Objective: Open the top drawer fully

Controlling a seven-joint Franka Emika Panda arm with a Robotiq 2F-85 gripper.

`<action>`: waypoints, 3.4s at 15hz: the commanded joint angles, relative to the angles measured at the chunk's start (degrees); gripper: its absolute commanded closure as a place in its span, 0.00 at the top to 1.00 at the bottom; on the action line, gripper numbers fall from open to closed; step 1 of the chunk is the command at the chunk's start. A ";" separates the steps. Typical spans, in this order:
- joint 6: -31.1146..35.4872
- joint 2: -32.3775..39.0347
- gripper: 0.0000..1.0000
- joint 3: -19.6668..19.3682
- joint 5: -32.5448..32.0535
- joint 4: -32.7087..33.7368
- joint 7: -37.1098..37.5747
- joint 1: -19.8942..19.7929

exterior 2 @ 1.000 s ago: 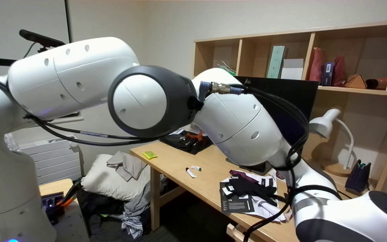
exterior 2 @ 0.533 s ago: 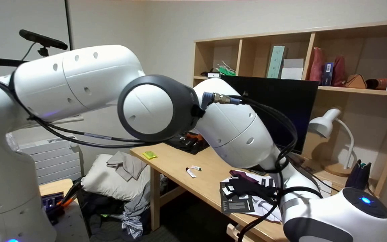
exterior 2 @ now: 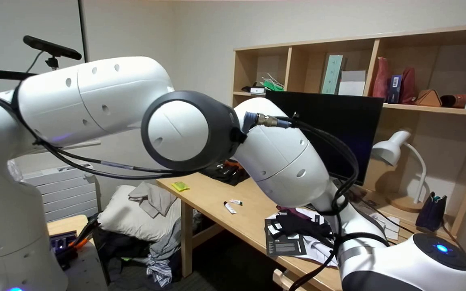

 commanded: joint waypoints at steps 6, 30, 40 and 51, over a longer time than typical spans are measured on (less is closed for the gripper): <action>3.50 2.19 1.00 -0.53 0.49 -0.09 0.93 0.22; 9.00 5.07 1.00 -1.92 -0.98 -0.21 -0.64 0.05; 2.93 0.55 1.00 -7.88 0.09 -7.52 1.68 -0.74; -0.73 -14.03 1.00 -13.87 -3.73 -23.28 -2.53 -1.21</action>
